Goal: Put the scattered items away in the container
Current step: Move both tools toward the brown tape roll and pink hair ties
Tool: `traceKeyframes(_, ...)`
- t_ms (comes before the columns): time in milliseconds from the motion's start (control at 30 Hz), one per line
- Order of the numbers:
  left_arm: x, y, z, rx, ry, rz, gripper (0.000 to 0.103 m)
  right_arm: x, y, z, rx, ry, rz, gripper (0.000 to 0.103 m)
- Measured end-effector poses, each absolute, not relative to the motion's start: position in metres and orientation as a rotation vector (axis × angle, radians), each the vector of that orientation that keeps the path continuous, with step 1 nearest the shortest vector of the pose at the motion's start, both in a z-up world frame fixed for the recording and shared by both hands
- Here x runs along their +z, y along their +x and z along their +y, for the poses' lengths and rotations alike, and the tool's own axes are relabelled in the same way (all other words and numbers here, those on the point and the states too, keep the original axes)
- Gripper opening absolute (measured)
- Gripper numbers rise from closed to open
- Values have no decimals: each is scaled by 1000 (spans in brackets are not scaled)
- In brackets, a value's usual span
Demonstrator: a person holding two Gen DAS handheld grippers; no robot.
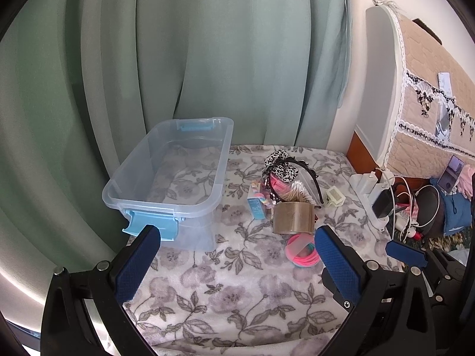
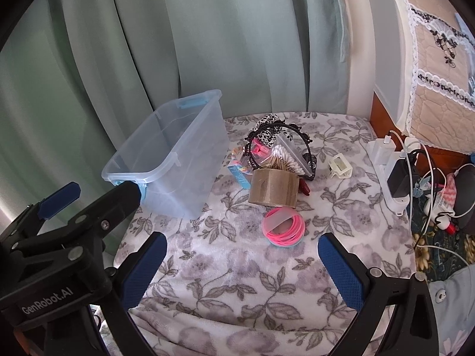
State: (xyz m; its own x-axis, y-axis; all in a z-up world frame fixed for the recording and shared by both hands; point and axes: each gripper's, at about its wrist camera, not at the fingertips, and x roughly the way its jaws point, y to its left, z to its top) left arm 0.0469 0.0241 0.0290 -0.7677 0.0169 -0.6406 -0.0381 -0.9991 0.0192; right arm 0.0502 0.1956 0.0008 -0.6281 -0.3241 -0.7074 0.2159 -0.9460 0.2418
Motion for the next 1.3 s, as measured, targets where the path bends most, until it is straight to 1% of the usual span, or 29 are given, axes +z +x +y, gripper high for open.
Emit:
traceKeyframes(300,22,38,31,2873,-1084,65,103,-2,48,201,-2613,1185,-192,103)
traceKeyframes(933,11,22,14,2767,-1095,-41,103,-4,42,184,-2672,1252,-104,103)
traceKeyframes(1033,7,16,9,2746,-1079,-93,103,-6,37,188,-2670,1261,-126,103)
traceKeyframes(1167,5,13,-6,2796,-965,-161,103,-12,27,203,-2708,1233,-196,103)
traceKeyframes(1300,-12,-1,-1,2692,-1045,-215,103,-29,12,221,-2719,1258,-262,103)
